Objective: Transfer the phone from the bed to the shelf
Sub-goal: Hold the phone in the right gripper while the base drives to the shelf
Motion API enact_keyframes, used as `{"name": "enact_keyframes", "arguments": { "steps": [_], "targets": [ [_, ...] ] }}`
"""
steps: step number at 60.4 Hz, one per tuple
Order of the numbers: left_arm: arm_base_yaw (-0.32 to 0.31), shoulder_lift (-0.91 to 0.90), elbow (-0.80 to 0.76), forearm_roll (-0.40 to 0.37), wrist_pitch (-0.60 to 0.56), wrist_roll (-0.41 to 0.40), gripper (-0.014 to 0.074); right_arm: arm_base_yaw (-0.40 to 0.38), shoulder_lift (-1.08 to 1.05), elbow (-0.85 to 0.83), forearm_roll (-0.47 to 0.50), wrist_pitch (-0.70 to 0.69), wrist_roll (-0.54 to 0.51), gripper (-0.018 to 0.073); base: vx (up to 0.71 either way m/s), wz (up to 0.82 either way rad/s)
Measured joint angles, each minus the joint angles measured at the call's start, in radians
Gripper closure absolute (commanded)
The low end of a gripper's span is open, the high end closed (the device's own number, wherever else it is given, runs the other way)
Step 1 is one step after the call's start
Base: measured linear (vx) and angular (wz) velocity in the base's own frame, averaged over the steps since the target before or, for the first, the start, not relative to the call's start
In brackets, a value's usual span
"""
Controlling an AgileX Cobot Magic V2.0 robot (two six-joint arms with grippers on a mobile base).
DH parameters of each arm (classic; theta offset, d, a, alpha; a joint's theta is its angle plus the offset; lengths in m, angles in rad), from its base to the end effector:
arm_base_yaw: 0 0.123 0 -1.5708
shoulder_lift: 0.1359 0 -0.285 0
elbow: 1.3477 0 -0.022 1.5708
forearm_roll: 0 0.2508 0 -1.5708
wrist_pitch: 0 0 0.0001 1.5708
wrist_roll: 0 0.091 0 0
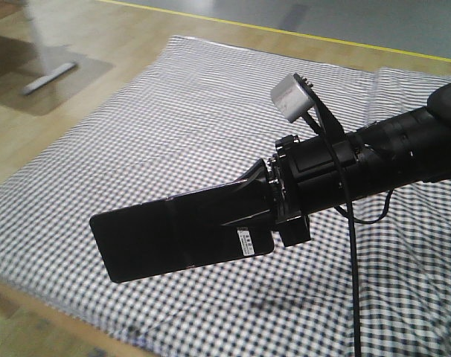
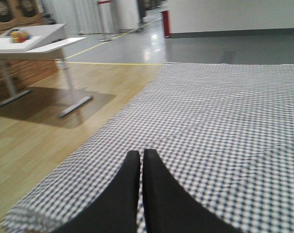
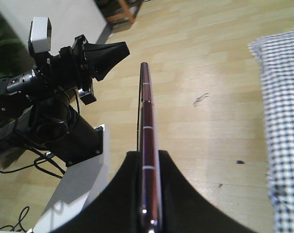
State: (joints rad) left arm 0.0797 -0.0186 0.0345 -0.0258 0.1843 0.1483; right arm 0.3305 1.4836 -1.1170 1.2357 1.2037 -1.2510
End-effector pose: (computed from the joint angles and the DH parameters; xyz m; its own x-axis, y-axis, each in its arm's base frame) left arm 0.0558 0.0040 0.1858 -0.1207 0.1134 -0.9862 -0.0606 0.9908 0.1213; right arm 0.2432 0.1683 0.3238 -0.4436 -0.3696 -0.8165 -0.8953 0.1423 0.4220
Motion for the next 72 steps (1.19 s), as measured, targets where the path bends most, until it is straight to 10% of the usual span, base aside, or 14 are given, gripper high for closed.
{"name": "enact_keyframes", "arguments": {
  "steps": [72],
  "targets": [
    [0.0, 0.0, 0.0, 0.0, 0.0, 0.0, 0.0595, 0.0, 0.0, 0.0, 0.0, 0.0, 0.0, 0.0561, -0.18, 0.7]
  ]
}}
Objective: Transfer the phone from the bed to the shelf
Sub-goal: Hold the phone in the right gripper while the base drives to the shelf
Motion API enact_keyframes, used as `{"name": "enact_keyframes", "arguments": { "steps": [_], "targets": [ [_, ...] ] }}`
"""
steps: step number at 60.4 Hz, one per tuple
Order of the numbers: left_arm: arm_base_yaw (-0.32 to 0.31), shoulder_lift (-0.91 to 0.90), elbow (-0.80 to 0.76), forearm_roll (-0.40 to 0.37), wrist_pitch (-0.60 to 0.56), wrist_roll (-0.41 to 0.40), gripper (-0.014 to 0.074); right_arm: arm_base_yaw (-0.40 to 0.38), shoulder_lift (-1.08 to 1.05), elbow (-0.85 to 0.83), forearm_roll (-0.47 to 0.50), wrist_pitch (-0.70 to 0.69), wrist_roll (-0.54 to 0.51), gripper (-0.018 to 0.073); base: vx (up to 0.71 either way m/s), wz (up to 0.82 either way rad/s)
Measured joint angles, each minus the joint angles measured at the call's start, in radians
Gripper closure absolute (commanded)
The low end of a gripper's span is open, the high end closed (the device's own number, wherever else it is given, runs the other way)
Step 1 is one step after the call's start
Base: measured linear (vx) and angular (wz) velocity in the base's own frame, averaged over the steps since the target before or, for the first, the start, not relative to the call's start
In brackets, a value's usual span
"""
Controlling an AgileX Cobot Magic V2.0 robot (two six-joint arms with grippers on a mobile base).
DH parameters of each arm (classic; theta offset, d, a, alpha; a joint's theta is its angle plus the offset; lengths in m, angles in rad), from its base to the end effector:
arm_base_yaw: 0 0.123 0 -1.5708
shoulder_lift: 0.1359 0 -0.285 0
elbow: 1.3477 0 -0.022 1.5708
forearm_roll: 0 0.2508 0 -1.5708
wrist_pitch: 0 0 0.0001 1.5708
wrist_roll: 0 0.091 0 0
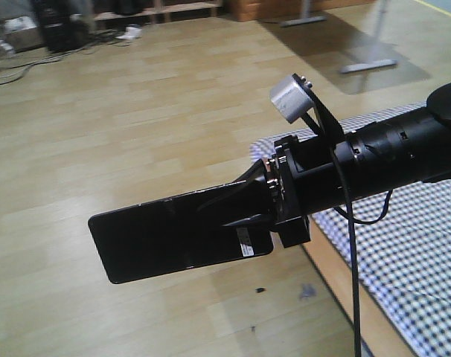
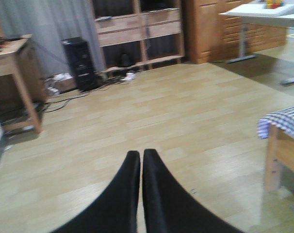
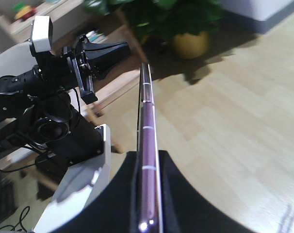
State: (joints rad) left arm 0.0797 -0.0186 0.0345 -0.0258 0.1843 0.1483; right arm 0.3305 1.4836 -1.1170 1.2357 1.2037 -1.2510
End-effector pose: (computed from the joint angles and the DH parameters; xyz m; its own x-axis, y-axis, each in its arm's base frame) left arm 0.0558 0.0040 0.1858 -0.1207 0.1134 -0.9862 -0.0606 0.9908 0.1213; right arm 0.2432 0.1683 0.3238 -0.4436 -0.3696 -0.8165 -0.8953 0.1423 0.4220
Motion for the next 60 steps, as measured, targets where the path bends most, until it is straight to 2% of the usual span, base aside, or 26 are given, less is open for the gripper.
{"name": "enact_keyframes", "arguments": {
  "steps": [32, 60],
  "targets": [
    [0.0, 0.0, 0.0, 0.0, 0.0, 0.0, 0.0595, 0.0, 0.0, 0.0, 0.0, 0.001, 0.0, 0.0561, -0.13, 0.52],
    [0.0, 0.0, 0.0, 0.0, 0.0, 0.0, 0.0595, 0.001, 0.0, 0.0, 0.0, 0.001, 0.0, 0.0561, 0.01, 0.03]
  ]
}}
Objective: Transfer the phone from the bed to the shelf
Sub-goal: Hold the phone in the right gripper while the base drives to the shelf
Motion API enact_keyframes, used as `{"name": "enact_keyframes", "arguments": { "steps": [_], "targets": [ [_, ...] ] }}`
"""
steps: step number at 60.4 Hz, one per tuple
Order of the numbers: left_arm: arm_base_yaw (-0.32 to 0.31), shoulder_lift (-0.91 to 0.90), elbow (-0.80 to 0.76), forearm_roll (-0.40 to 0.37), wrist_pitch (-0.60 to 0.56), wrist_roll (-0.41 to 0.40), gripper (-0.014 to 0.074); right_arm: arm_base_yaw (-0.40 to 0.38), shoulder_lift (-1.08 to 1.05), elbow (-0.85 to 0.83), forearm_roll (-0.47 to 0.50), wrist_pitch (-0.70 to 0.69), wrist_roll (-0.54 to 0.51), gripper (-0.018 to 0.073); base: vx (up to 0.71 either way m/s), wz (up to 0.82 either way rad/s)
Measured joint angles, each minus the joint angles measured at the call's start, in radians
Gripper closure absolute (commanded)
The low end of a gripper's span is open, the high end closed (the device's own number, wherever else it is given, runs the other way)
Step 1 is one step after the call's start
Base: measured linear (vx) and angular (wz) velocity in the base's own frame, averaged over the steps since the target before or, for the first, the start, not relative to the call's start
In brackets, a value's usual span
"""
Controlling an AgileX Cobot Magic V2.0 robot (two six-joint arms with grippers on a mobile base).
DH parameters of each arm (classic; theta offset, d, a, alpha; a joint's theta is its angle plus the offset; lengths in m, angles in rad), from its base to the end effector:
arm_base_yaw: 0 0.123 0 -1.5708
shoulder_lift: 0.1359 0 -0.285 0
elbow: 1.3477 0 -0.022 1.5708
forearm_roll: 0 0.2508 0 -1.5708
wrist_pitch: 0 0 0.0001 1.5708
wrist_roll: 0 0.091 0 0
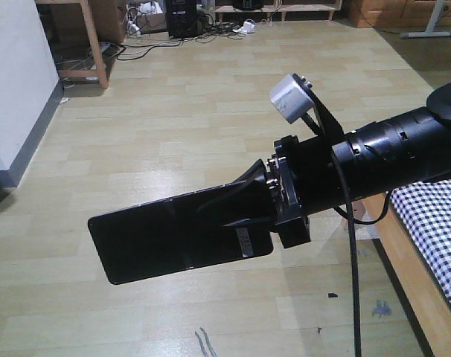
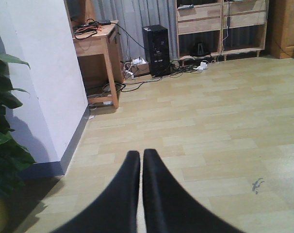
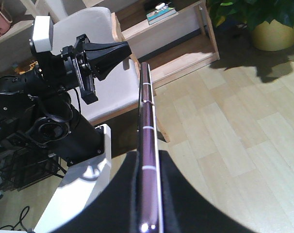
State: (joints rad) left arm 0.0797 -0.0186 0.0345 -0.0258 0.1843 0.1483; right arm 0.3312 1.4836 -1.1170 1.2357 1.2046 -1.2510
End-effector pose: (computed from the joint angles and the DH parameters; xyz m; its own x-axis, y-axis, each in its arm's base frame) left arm 0.0558 0.0040 0.1858 -0.1207 0.1134 -0.9862 -0.0606 0.9908 0.1213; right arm 0.2430 0.1684 0.3238 -0.4433 -0.3702 -0.8164 -0.8954 0.1409 0.4224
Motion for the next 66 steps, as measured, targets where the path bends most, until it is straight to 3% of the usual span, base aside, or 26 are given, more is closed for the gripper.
{"name": "enact_keyframes", "arguments": {
  "steps": [66],
  "targets": [
    [0.0, 0.0, 0.0, 0.0, 0.0, 0.0, 0.0595, 0.0, 0.0, 0.0, 0.0, 0.0, 0.0, 0.0561, 0.17, 0.04]
  ]
}}
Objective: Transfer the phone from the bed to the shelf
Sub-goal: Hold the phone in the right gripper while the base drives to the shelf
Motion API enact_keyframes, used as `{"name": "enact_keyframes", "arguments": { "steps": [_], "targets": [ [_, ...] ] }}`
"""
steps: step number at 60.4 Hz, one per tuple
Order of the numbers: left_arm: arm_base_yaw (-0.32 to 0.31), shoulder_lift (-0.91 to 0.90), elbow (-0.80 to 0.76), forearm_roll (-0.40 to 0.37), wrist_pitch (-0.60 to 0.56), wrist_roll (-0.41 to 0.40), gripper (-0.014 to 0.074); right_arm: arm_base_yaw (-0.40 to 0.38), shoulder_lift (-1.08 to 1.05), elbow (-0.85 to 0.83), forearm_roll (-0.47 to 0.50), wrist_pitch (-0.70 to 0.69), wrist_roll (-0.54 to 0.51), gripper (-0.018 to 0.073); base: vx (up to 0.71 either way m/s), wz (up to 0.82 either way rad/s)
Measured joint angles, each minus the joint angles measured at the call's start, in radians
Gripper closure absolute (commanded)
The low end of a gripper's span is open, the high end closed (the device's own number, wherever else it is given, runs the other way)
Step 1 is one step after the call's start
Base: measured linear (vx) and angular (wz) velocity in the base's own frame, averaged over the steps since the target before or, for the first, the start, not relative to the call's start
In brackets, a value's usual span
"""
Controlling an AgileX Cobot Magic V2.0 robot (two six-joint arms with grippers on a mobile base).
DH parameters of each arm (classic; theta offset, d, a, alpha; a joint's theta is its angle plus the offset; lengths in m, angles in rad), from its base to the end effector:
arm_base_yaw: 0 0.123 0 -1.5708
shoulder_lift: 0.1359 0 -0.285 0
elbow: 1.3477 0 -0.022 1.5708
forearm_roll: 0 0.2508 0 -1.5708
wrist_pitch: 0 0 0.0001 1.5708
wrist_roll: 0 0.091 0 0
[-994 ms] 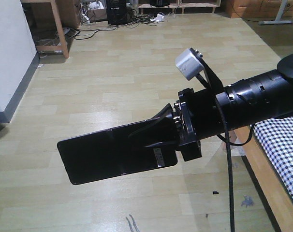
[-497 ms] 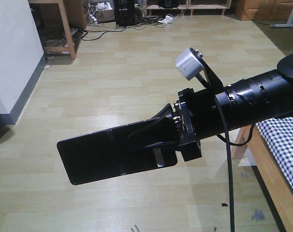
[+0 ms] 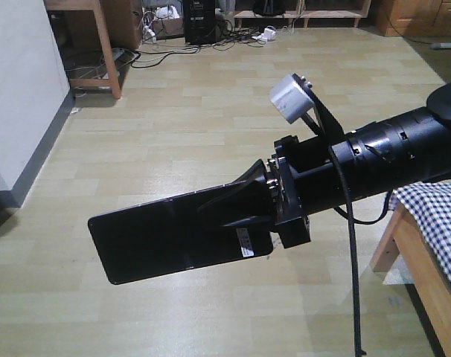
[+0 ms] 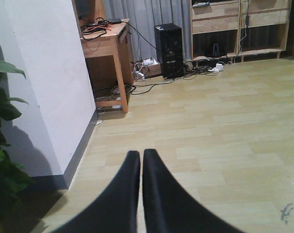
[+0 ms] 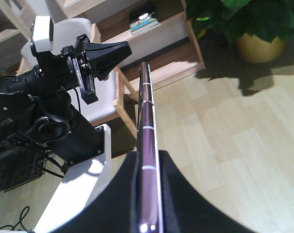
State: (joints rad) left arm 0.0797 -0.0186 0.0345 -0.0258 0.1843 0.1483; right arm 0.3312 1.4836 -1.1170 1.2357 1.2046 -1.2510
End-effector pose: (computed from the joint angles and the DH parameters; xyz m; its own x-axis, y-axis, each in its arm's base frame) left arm 0.0558 0.0040 0.1858 -0.1207 0.1134 -0.9862 -0.0606 0.9908 0.1213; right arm 0.2430 0.1684 0.3238 -0.4433 -0.3702 -0.8164 -0.8954 0.1409 0.4224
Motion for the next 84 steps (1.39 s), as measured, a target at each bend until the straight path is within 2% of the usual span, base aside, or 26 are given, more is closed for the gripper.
{"name": "enact_keyframes", "arguments": {
  "steps": [84],
  "targets": [
    [0.0, 0.0, 0.0, 0.0, 0.0, 0.0, 0.0595, 0.0, 0.0, 0.0, 0.0, 0.0, 0.0, 0.0561, 0.39, -0.07]
  ]
}}
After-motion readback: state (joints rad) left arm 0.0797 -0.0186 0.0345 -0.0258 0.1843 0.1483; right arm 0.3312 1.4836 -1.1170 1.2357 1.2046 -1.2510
